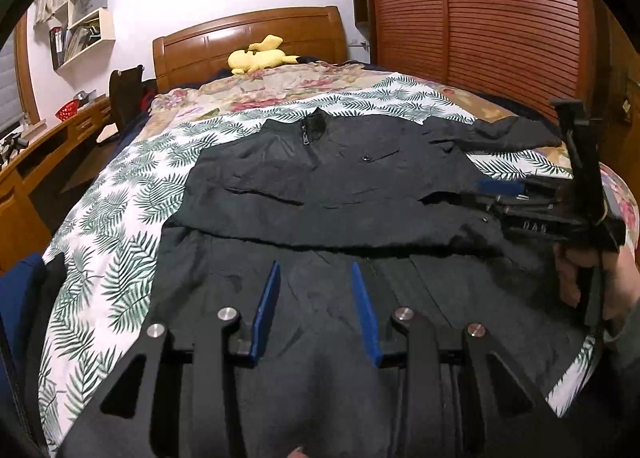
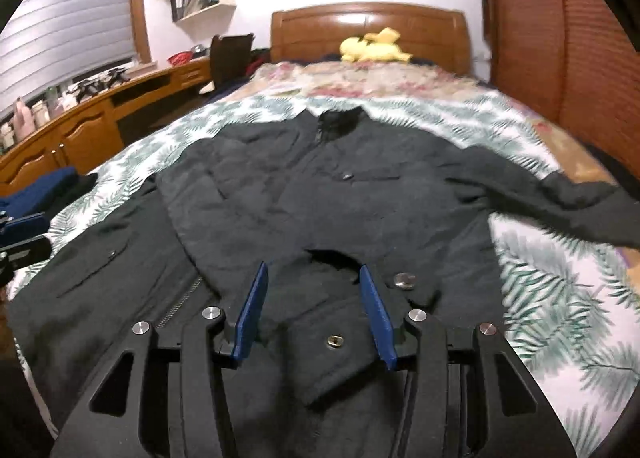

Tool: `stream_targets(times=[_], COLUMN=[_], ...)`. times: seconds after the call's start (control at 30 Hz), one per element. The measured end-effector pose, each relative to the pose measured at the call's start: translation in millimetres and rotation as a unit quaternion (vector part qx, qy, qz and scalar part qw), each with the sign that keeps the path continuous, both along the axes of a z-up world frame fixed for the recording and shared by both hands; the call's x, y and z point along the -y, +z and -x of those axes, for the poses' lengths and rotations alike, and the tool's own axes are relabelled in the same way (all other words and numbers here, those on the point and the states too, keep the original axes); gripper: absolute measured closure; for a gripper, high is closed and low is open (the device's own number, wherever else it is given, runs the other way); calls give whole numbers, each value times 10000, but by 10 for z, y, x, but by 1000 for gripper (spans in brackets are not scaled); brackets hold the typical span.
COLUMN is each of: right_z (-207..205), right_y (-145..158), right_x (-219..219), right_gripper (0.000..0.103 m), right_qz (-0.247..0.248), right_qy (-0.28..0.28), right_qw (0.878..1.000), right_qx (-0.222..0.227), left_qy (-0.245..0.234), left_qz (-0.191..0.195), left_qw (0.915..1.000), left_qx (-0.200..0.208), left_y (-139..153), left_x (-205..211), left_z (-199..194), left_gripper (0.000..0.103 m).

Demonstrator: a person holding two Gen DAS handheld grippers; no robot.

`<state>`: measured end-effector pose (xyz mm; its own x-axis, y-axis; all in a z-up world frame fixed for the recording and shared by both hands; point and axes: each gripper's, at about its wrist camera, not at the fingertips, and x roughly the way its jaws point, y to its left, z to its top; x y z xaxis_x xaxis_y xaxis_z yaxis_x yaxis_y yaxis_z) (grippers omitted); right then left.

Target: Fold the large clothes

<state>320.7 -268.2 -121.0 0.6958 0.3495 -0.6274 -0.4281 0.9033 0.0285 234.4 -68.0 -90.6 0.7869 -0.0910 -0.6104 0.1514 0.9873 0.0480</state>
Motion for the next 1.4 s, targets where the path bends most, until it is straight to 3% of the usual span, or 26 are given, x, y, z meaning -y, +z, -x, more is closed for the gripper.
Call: stream_targets(times=[0.27,0.5,0.63,0.93,1.17,1.23,1.3,1.4], right_z=[-133,-105,-81,-23,-117,-191,-310,-566], right_y=[-241,-335,-336,-210,183,290,377,453], right_x=[-21,-105,-69,93,334,471,668,1065], right_gripper=[54,54,55,54,54,49,33,32], right_qz=[142,556,568,213,270,464,694,988], right_qy=[-107,-242,-361,-599,-654,-692,-772,-1080], right_qw=[9987,9974,9974,9979,9974,9962,9939,9886], right_qx=[-470,-379,-270,-84,143,258,364,358], left_qy=[-133,-415,-720,-796,-717,-763,-809,-841], left_qz=[195,190,206,290,176,205,255,288], left_qw=[9997,9985,9970,9960,9968,9965,9960,9958], left_qx=[112,298,175,267,295,286,265,204], left_y=[-127,-318,-433,-480,-506,-515,-520,-535], left_x=[39,70,104,125,140,142,132,122], left_z=[-412,-582,-603,-537,-513,-510,-517,-540], left_gripper=[68,68,68,68,68,68,68,68])
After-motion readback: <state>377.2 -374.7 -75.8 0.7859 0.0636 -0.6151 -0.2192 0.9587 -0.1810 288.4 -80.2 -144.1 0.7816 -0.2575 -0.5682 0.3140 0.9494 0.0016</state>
